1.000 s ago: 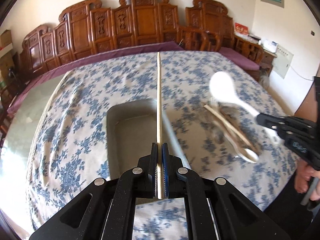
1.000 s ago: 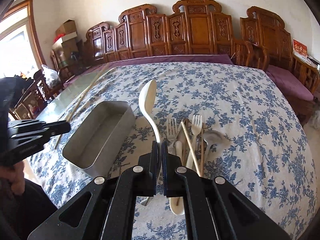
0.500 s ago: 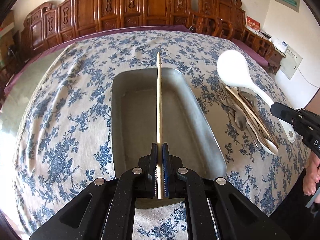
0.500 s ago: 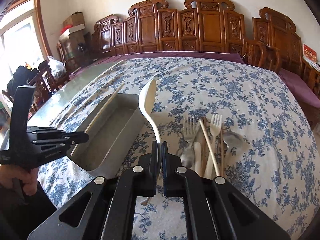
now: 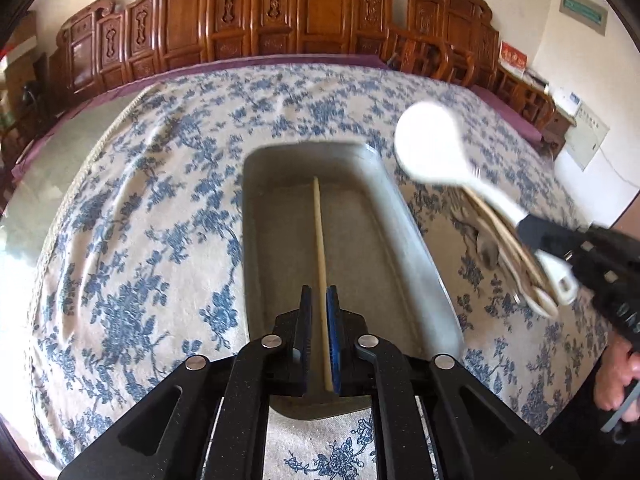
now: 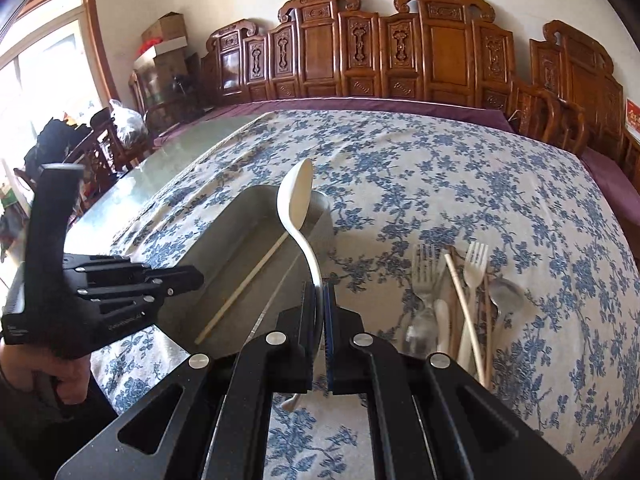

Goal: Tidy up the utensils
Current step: 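Lower the chopstick into the grey tray and open the left tool while the right tool carries the spoon, then lower the white spoon into the tray and open the right tool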

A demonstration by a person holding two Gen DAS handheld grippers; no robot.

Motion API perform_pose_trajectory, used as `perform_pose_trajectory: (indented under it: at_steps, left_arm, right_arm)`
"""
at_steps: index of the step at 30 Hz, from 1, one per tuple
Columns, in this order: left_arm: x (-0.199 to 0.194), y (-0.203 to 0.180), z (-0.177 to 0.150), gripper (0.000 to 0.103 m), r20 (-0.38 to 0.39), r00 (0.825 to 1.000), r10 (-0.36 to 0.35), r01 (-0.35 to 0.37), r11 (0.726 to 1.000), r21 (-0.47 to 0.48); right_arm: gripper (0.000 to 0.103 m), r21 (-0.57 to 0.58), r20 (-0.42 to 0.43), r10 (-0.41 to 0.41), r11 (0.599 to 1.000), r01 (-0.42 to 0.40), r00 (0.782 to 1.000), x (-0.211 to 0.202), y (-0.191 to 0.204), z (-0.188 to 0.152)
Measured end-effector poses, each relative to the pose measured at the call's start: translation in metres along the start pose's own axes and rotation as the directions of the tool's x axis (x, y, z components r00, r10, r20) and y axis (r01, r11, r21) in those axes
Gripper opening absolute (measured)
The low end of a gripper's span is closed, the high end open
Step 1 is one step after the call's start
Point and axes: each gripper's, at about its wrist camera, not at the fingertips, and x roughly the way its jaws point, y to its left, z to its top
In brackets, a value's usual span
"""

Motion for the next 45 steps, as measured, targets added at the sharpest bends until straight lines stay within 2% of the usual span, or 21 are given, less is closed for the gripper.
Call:
perform_pose_trajectory:
  at_steps: [13, 21, 24, 28, 36, 45]
  left_arm:
    - [-0.028, 0.042, 0.007, 0.01, 0.076, 0.995, 0.063, -0.057, 0.995, -0.079]
    - [-0.033, 0.049, 0.008, 0.01, 0.092, 0.994, 0.057, -0.048, 0.994, -0.1]
    - [-0.033, 0.051, 0.009, 0.01, 0.095, 0.994, 0.058, -0.048, 0.993, -0.108]
    - [-0.035, 0.05, 0.009, 0.01, 0.1, 0.993, 0.059, -0.048, 0.993, -0.107]
    - [-0.033, 0.05, 0.01, 0.01, 0.099, 0.994, 0.052, -0.04, 0.992, -0.116]
    - [-0.034, 0.049, 0.007, 0.01, 0.101, 0.993, 0.057, -0.046, 0.993, -0.113]
  right_arm:
    - [0.005, -0.008, -0.088, -0.007, 1.0, 0.006, 0.996, 0.052, 0.044, 0.019]
    - [0.005, -0.006, -0.145, -0.044, 0.999, 0.044, 0.988, 0.088, 0.054, 0.029]
    - [0.006, 0.02, -0.167, -0.016, 1.0, 0.02, 0.986, 0.096, 0.054, 0.026]
    - [0.01, 0.032, -0.163, 0.038, 0.999, -0.033, 0.986, 0.098, 0.057, 0.021]
    - [0.014, -0.017, -0.11, 0.089, 0.996, -0.091, 0.99, 0.079, 0.057, 0.023]
    - [0.014, -0.021, -0.174, 0.098, 0.994, -0.104, 0.98, 0.091, 0.064, 0.015]
